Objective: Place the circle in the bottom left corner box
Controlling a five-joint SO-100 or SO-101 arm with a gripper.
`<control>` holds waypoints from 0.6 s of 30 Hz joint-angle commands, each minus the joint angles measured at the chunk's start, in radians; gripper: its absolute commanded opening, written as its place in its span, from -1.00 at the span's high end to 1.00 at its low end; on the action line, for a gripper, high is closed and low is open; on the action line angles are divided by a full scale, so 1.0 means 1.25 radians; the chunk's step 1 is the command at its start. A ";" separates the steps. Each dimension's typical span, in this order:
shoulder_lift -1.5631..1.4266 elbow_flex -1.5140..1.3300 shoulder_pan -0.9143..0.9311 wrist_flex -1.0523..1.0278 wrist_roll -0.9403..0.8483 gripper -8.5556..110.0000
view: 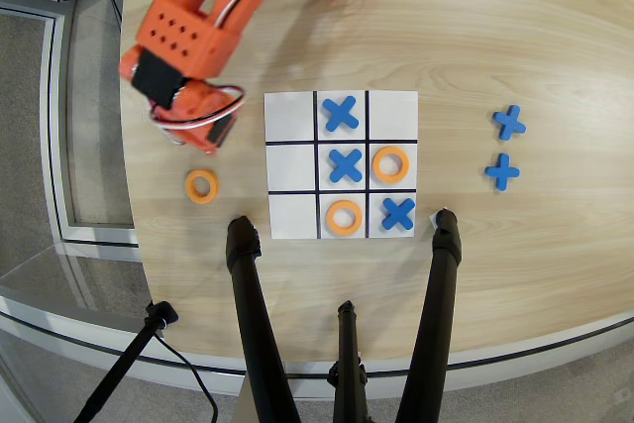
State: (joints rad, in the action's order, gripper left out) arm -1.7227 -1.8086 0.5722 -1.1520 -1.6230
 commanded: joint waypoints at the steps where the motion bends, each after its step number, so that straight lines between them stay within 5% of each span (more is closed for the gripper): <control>1: -0.167 -0.067 -0.086 -0.054 0.023 0.86; 10: -0.529 -0.330 -0.434 -0.117 0.134 0.86; 18: -0.589 -0.406 -0.712 -0.107 0.247 0.86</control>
State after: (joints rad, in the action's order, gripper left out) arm -2.4482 -2.3148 -0.2316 -1.3054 -1.3545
